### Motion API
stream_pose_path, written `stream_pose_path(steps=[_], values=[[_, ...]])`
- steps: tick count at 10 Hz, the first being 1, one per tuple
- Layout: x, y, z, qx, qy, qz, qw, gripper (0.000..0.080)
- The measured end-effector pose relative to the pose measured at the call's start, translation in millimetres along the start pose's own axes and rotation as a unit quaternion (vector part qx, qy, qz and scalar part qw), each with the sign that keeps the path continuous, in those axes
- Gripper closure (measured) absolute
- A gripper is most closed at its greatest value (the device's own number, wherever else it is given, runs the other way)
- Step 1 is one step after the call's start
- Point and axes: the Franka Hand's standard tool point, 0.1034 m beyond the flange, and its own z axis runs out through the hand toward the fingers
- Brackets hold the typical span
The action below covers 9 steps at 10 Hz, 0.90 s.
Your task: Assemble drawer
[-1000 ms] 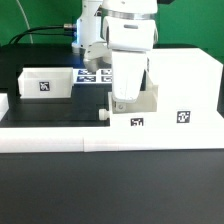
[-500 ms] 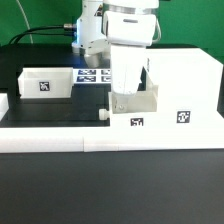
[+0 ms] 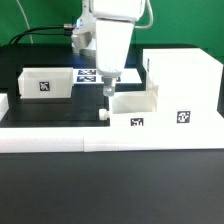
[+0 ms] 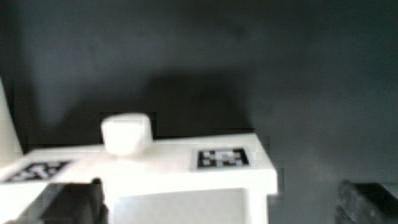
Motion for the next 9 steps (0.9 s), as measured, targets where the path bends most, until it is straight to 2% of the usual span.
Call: stream_pose_path(steps=[3,4,5,6,8,9], values=[[-8.9,-0.2,4.5,0.002,0.007,-0.020,1.000,0.0150],[-28.2,-1.0,14.1,0.008,0.025,-0.026,0.999,0.0150],[-38.4,-2.0,19.3,0.011,0.040,-0.026,0.999,0.0150],[-37.7,-4.5,24.0,0.015,0.052,-0.026,0.998,0.0150],[-47.9,-9.3,32.5,0.018,0.085,-0.040,0.995,0.0150],[-42.4,-11.6,36.0,0.021,0.096,-0.038,0.994,0.0150]])
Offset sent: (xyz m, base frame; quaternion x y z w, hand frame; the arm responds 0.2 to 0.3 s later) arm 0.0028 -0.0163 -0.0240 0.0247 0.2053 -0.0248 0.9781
